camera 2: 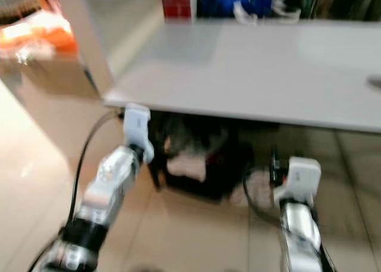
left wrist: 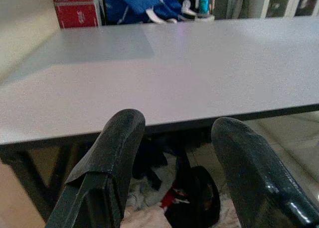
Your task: Setting the table
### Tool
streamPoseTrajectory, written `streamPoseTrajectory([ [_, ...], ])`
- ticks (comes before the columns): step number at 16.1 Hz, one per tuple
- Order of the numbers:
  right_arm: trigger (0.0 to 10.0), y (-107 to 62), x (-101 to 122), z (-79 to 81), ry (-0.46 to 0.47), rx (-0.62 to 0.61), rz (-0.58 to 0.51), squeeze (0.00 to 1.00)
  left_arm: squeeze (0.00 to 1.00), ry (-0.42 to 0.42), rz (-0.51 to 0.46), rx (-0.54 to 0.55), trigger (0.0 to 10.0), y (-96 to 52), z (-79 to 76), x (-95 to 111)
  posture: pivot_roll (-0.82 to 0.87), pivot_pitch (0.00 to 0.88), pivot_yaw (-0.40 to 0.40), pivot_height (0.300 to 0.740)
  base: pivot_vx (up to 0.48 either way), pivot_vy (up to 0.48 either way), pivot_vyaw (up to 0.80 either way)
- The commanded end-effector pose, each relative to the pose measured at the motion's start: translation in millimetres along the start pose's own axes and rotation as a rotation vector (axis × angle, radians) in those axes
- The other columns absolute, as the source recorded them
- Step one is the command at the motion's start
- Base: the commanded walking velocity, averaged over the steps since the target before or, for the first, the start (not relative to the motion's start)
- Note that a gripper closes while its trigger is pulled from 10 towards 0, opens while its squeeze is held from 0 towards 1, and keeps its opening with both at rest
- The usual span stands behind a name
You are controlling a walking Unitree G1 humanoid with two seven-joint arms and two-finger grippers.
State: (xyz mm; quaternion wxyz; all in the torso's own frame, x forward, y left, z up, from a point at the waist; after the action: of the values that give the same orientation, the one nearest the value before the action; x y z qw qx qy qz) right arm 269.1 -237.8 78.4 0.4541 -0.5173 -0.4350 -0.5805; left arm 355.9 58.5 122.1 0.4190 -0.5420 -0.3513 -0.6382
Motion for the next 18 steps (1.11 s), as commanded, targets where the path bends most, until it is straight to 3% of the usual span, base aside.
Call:
streamPoseTrajectory([
  [1,10.0,2.1,4.4,7.5,0.011,0.025,-0.013,0.0,0.0,-0.004,0.002,0.019,10.0,-2.2,10.1,-3.6,-0.02,0.0,0.069,0.735,0.0,0.48,0.0],
  [5,10.0,2.7,5.1,7.0,0.02,0.018,-0.011,0.0,0.0,-0.01,0.003,-0.01,10.0,-3.0,2.5,-6.8,-0.02,0.0,0.075,0.735,0.0,0.48,-0.57],
  [10,10.0,0.0,8.4,8.2,0.017,0.013,-0.026,0.0,0.0,0.006,-0.015,-0.033,10.0,-2.6,1.5,-3.0,-0.02,0.0,0.083,0.735,0.0,0.48,0.0],
  [12,10.0,1.4,22.5,6.8,-0.01,-0.001,-0.095,0.0,0.0,-0.007,-0.029,-0.011,10.0,-2.7,4.0,-2.3,-0.03,0.0,0.084,0.735,0.0,0.48,0.0],
  [13,10.0,2.2,28.7,5.9,-0.017,-0.009,-0.121,0.0,0.0,-0.008,-0.038,0.018,10.0,-3.9,9.1,-1.7,-0.03,0.0,0.086,0.735,0.0,0.48,0.0],
  [15,10.0,9.5,56.6,7.8,-0.016,-0.007,-0.198,0.0,0.0,-0.027,-0.026,0.122,10.0,-10.7,37.4,-7.3,-0.03,0.0,0.088,0.735,0.0,0.48,0.0],
  [18,10.0,15.7,77.4,10.7,-0.016,0.006,-0.248,0.0,0.0,0.003,-0.023,0.143,10.0,-12.7,49.3,-7.4,-0.03,0.0,0.084,0.735,0.0,0.48,0.0],
])
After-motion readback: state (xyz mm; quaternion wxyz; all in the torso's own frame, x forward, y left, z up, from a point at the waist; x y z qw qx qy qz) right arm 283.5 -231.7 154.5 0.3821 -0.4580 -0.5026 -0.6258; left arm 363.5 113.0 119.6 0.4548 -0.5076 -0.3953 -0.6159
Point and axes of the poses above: a point about 5 cm out from each wrist's last joint towards the gripper, its own y axis pointing out of the wrist towards the gripper, its own x axis along the axis of the wrist's last joint, z = x × y, the point moved 4 cm from there along y, pointing out of the wrist towards the gripper, and after that the axes turned 11 degrees about y, right-handed, at the moved point
